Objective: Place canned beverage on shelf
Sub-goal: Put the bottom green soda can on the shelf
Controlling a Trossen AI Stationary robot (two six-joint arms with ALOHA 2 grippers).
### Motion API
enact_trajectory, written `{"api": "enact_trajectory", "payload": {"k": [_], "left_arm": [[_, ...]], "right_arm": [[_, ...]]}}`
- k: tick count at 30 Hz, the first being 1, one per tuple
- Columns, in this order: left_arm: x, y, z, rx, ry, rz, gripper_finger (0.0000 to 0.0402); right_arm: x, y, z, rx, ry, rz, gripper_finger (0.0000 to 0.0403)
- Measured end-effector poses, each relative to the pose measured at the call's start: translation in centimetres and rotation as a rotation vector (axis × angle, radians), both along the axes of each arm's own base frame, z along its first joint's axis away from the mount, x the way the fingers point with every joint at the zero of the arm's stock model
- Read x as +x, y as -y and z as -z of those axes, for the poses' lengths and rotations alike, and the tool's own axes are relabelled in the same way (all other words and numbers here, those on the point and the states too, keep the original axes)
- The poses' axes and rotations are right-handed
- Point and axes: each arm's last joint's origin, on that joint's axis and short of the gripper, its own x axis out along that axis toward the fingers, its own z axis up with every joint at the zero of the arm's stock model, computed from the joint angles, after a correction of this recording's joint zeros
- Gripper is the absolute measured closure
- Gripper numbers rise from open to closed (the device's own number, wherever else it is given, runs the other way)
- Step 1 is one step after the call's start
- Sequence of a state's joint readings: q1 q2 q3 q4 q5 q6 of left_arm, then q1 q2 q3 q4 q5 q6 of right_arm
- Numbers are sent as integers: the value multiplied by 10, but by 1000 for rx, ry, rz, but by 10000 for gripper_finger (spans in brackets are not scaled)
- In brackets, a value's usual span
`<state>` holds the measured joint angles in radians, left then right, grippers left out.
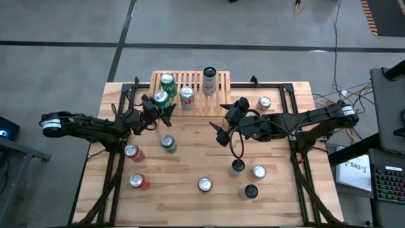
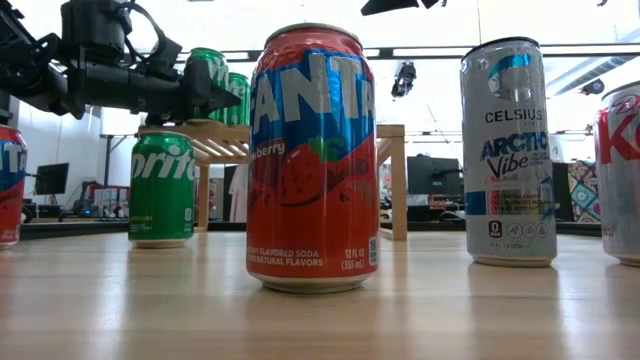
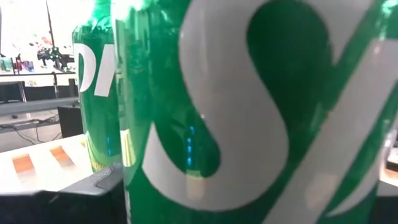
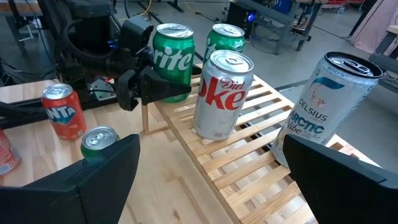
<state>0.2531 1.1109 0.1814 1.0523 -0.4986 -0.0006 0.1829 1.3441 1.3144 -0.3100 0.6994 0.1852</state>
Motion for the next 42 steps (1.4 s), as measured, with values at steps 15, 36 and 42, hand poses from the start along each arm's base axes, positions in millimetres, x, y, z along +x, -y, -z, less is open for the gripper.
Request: {"api": "enact_trajectory", "payload": {"k": [15, 36, 42], "left_arm": [[-1, 0, -2, -9, 25, 3, 55], [-16, 11, -19, 0, 46, 49, 38], [-23, 12, -23, 1, 45, 49, 38]], "right_arm": [[0, 0, 0, -2, -3, -2, 19], [-1, -4, 1, -3, -10, -15, 19], [0, -5, 1, 5, -11, -34, 19]]}}
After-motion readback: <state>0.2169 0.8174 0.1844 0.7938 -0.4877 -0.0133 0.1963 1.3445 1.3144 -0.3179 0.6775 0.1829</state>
